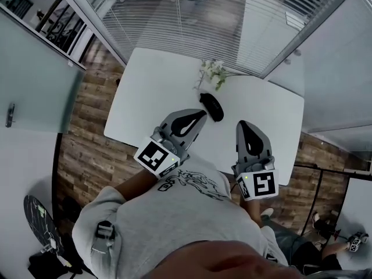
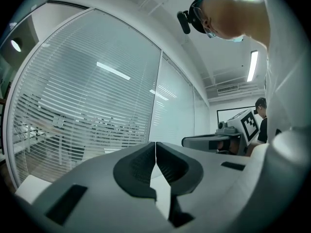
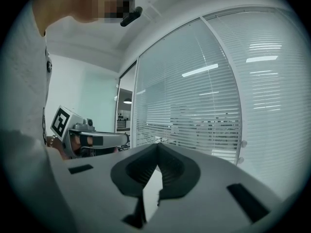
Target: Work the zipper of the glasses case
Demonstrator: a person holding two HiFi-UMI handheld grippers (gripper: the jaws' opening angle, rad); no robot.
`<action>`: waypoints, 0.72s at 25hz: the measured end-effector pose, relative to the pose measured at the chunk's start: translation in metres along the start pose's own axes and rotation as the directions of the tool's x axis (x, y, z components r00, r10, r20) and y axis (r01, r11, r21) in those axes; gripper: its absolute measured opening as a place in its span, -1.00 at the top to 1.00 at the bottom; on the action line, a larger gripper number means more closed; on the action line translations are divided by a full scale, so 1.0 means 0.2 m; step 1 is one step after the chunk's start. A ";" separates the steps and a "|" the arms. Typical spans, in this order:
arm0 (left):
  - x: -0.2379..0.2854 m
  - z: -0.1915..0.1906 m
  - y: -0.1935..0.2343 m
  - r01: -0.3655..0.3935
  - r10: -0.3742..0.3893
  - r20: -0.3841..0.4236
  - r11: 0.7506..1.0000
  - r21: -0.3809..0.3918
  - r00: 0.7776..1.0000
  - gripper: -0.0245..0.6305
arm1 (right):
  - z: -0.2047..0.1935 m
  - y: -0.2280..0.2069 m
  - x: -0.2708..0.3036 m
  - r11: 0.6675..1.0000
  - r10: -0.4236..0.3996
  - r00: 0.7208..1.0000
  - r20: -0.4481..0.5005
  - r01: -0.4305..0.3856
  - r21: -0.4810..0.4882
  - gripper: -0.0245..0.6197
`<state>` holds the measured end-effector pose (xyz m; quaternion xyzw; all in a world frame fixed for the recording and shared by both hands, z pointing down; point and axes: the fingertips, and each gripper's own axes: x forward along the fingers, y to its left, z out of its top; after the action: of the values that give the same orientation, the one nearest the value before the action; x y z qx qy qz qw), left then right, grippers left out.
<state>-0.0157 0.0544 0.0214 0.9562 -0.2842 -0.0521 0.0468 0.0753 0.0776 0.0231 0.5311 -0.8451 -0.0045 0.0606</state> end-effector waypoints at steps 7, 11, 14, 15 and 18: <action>0.03 0.02 -0.02 0.023 -0.023 0.000 1.000 0.018 1.000 0.86 | 0.03 0.01 0.01 1.000 0.008 1.000 0.007 -0.008 -0.004 0.91; 0.04 0.02 -0.02 0.027 -0.027 -0.001 1.000 0.015 1.000 0.86 | 0.04 -0.01 0.02 1.000 -0.002 1.000 0.011 0.002 -0.002 0.91; 0.03 -0.01 -0.01 0.026 -0.026 -0.016 1.000 0.008 1.000 0.86 | 0.03 -0.02 0.02 1.000 -0.007 1.000 0.011 0.007 0.002 0.91; 0.03 -0.01 -0.01 0.026 -0.026 -0.018 1.000 0.006 1.000 0.86 | 0.03 -0.02 0.02 1.000 -0.008 1.000 0.011 0.008 0.002 0.91; 0.03 0.00 -0.01 0.029 -0.029 -0.014 1.000 0.002 0.999 0.86 | 0.04 -0.01 0.02 1.000 -0.009 1.000 0.011 0.009 0.002 0.91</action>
<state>-0.0098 0.0535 0.0208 0.9606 -0.2702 -0.0456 0.0469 0.0746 0.0722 0.0164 0.5348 -0.8432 -0.0069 0.0552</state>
